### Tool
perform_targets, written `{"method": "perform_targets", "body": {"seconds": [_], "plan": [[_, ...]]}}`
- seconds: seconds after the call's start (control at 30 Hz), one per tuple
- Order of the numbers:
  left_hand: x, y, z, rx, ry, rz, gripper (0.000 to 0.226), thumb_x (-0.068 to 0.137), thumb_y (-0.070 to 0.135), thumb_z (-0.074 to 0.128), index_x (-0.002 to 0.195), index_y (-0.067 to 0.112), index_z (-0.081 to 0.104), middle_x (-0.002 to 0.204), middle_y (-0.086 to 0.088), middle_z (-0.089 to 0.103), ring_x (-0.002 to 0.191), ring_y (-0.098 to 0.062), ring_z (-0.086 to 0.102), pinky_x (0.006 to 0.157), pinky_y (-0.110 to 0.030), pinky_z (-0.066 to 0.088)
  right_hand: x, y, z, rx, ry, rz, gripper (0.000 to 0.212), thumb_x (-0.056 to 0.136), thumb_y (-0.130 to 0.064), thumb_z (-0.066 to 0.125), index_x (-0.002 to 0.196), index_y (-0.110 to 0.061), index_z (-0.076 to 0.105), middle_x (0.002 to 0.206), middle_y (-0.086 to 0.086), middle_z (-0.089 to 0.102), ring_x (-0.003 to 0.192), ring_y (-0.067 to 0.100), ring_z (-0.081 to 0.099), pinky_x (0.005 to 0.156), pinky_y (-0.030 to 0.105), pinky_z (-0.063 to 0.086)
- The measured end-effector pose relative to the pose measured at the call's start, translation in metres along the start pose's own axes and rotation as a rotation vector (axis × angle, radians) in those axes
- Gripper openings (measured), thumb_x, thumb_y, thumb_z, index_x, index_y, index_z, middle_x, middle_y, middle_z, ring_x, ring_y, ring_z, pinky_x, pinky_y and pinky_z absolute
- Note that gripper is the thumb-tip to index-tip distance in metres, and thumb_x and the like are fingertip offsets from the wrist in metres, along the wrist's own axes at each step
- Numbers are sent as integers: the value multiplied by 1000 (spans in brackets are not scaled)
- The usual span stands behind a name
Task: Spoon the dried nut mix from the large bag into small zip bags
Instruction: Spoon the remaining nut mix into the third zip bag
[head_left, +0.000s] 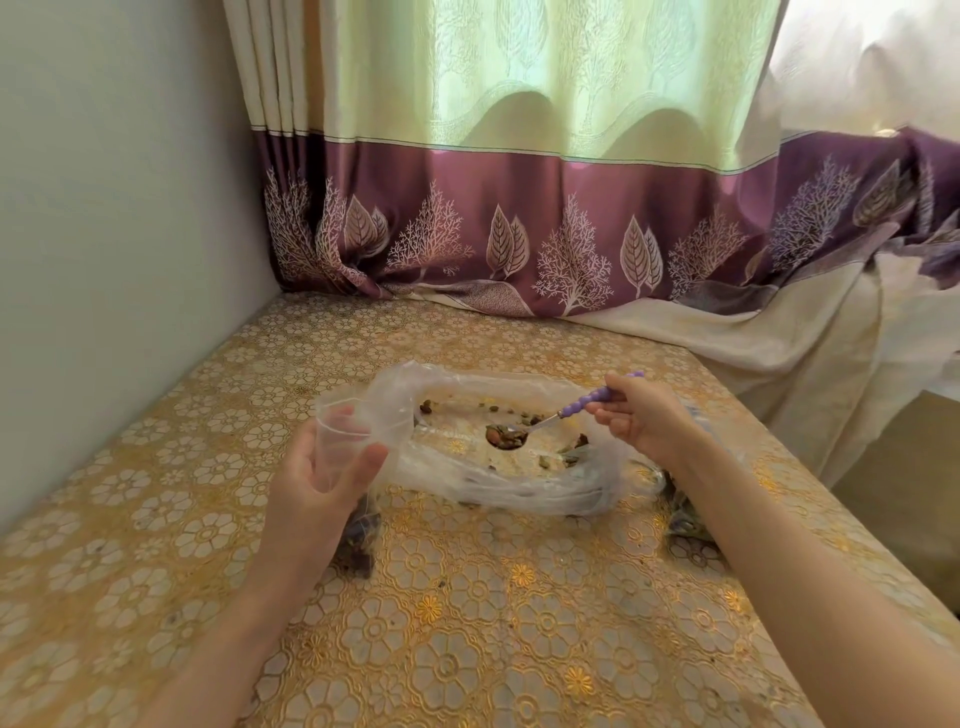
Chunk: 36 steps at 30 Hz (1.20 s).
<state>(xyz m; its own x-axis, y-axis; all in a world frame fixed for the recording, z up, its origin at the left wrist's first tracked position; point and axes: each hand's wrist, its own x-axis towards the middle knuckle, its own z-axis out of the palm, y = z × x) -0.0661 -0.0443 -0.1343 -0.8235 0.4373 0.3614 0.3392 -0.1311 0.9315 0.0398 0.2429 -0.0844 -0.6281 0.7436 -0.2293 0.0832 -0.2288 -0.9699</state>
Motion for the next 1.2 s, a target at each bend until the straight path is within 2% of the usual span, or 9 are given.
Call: {"method": "perform_targets", "body": {"seconds": [0.17, 0.27, 0.5, 0.6, 0.77, 0.87, 0.93, 1.1, 1.2], "plan": [[0, -3, 0, -22, -10, -15, 77, 50, 80, 66, 115, 39, 55, 106, 9, 68, 94, -12, 67, 83, -39, 54, -9, -20, 14, 22, -40, -134, 35, 99, -15, 45, 67, -3, 54, 75, 19, 67, 33, 4, 46, 29, 12, 30], [0, -3, 0, -17, -6, -15, 78, 51, 80, 65, 116, 38, 55, 106, 9, 68, 95, -12, 67, 84, -41, 54, -21, -34, 33, 59, -131, -212, 36, 99, -17, 45, 66, -4, 52, 88, 27, 68, 33, 3, 43, 29, 12, 29], [0, 1, 1, -16, 11, -21, 75, 47, 82, 65, 110, 42, 56, 103, 15, 67, 93, -5, 66, 80, -31, 53, -60, -51, 84, 64, -304, -312, 36, 99, -18, 46, 67, -3, 54, 69, 18, 70, 37, 4, 43, 32, 12, 30], [0, 1, -1, -10, 21, -16, 79, 47, 81, 65, 112, 36, 57, 103, 17, 68, 91, -2, 65, 78, -28, 51, -77, -48, 99, -46, -347, -460, 40, 98, -19, 46, 63, -4, 59, 63, 11, 70, 41, 8, 49, 35, 14, 33], [0, 3, -2, -34, 32, 2, 70, 49, 79, 67, 104, 37, 59, 95, 13, 70, 83, -6, 67, 64, -18, 51, -92, -44, 108, -120, -444, -678, 31, 99, -14, 45, 74, 0, 59, 72, 17, 72, 46, 14, 57, 38, 19, 40], [0, 4, -3, -55, 63, 11, 65, 50, 76, 68, 103, 40, 58, 92, 13, 71, 73, -4, 66, 57, -12, 49, -92, -44, 103, -85, -467, -693, 29, 98, -12, 44, 78, 1, 59, 75, 17, 72, 48, 15, 57, 40, 19, 41], [1, 5, -4, -62, 74, 18, 63, 51, 73, 69, 106, 44, 57, 98, 17, 69, 82, 1, 66, 62, -14, 52, -89, -44, 98, -27, -445, -676, 29, 99, -13, 43, 78, 1, 59, 74, 16, 72, 48, 15, 56, 40, 19, 41], [1, 4, -4, -44, 62, 26, 63, 48, 80, 67, 104, 51, 56, 103, 15, 67, 91, -1, 65, 72, -22, 54, -66, -40, 73, 167, -290, -500, 37, 99, -20, 43, 69, -6, 59, 77, 20, 72, 48, 14, 51, 45, 19, 39], [2, 4, -4, -61, 61, 21, 60, 47, 79, 68, 100, 53, 57, 103, 12, 67, 92, -5, 66, 75, -29, 55, -50, -29, 54, 130, -150, -423, 37, 99, -18, 42, 67, -6, 57, 72, 18, 71, 44, 13, 50, 40, 18, 37]]}}
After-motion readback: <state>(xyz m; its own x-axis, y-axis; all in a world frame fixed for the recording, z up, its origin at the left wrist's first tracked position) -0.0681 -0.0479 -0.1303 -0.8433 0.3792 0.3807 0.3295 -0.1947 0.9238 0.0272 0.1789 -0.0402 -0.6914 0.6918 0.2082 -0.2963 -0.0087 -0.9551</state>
